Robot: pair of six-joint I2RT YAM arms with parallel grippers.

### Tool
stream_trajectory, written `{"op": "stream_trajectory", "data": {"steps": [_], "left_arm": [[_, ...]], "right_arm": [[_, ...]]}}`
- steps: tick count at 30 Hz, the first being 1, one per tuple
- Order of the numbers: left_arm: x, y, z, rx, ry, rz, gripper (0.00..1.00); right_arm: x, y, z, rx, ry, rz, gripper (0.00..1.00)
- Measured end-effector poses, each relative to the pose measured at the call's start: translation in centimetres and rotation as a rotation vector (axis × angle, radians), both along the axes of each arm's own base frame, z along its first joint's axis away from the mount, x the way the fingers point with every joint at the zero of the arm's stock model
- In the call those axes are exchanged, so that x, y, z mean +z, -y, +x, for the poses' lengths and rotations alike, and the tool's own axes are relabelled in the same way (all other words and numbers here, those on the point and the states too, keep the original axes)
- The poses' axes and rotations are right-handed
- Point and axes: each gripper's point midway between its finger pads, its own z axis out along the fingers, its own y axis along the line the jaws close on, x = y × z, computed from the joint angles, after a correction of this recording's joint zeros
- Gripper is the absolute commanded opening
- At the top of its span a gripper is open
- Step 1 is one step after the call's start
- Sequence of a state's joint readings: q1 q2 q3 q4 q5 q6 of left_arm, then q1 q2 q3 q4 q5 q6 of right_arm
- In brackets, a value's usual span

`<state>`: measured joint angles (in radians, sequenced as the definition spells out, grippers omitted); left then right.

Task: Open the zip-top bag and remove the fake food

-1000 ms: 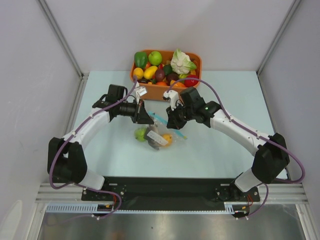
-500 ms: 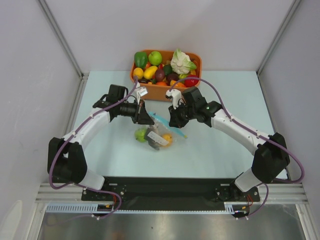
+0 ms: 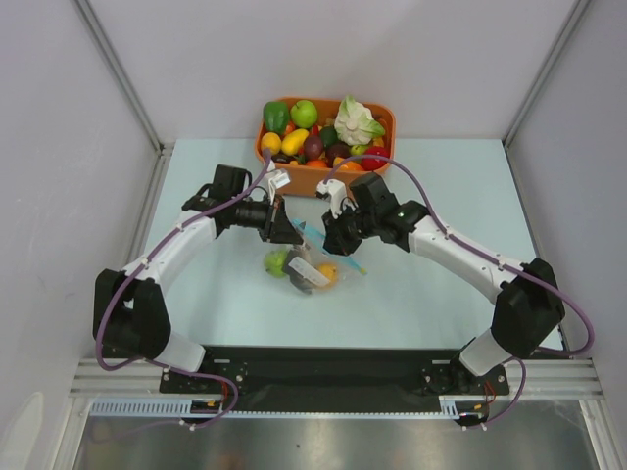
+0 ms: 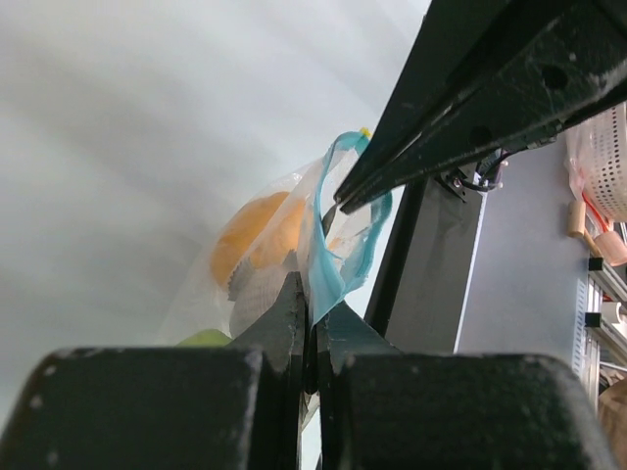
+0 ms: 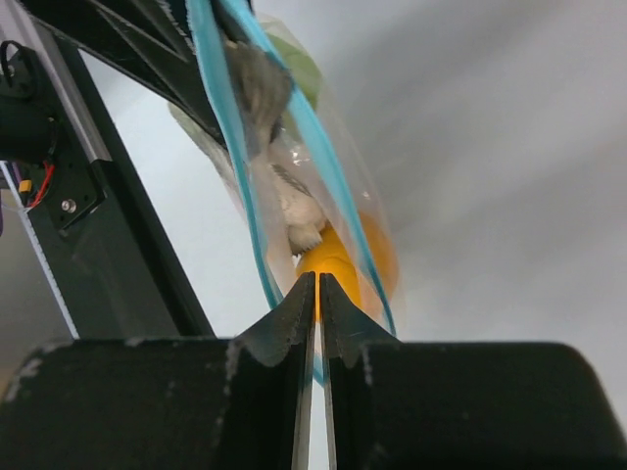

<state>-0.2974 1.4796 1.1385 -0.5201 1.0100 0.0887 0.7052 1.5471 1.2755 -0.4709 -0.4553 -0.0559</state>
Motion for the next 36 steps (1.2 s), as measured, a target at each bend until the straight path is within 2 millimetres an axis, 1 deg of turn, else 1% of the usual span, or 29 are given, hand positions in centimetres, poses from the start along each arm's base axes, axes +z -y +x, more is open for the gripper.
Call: {"op": "stream_trajectory", "data": {"steps": [4, 9, 12, 15, 16, 19, 22, 25, 27, 28, 29, 33, 36], "left_arm": [[0.0, 0.0, 0.0, -0.001, -0.001, 0.0, 0.0], [-0.2, 0.2, -0.1, -0.008, -0.012, -0.002, 0.0], [-0.2, 0.3, -0.4, -0.018, -0.018, -0.006, 0.05], [-0.2, 0.4, -0.5, -0.022, -0.018, -0.006, 0.15], [-0.2, 0.4, -0.5, -0.024, -0.018, -0.006, 0.2], [-0.2, 0.4, -0.6, -0.027, -0.02, -0.006, 0.23], [-0.2, 0.4, -0.6, -0.029, -0.022, -0.008, 0.23], [-0.2, 0.4, -0.6, -0.03, -0.024, -0.008, 0.17], [-0.3, 0.4, -0.6, -0.031, -0.026, -0.009, 0.18], [-0.3, 0.4, -0.6, -0.032, -0.028, -0.009, 0.2], [-0.4, 0.4, -0.6, -0.032, -0.029, -0.009, 0.22], [-0.4, 0.5, -0.7, -0.036, -0.037, -0.013, 0.25], [-0.5, 0.5, -0.7, -0.039, -0.039, -0.016, 0.26]], "right_arm": [[0.0, -0.7, -0.6, 0.03, -0.014, 0.019, 0.1], [-0.3, -1.4, -0.5, 0.05, -0.019, 0.038, 0.12], [-0.4, -2.0, -0.4, 0.059, -0.029, 0.057, 0.15], [-0.1, -2.6, -0.3, 0.07, -0.03, 0.088, 0.26], [0.1, -2.8, -0.3, 0.079, -0.026, 0.103, 0.35], [0.6, -3.3, -0.2, 0.096, -0.034, 0.154, 0.46], [0.7, -3.5, -0.3, 0.111, -0.048, 0.179, 0.49], [0.4, -3.4, -0.3, 0.12, -0.058, 0.188, 0.52], [0.0, -3.5, -0.4, 0.126, -0.067, 0.187, 0.55], [-0.3, -3.5, -0.5, 0.129, -0.073, 0.187, 0.7], [-0.6, -3.5, -0.6, 0.129, -0.08, 0.185, 0.7], [-1.9, -3.5, -0.8, 0.138, -0.096, 0.18, 0.71], [-2.4, -3.8, -0.7, 0.146, -0.101, 0.184, 0.7]]}}
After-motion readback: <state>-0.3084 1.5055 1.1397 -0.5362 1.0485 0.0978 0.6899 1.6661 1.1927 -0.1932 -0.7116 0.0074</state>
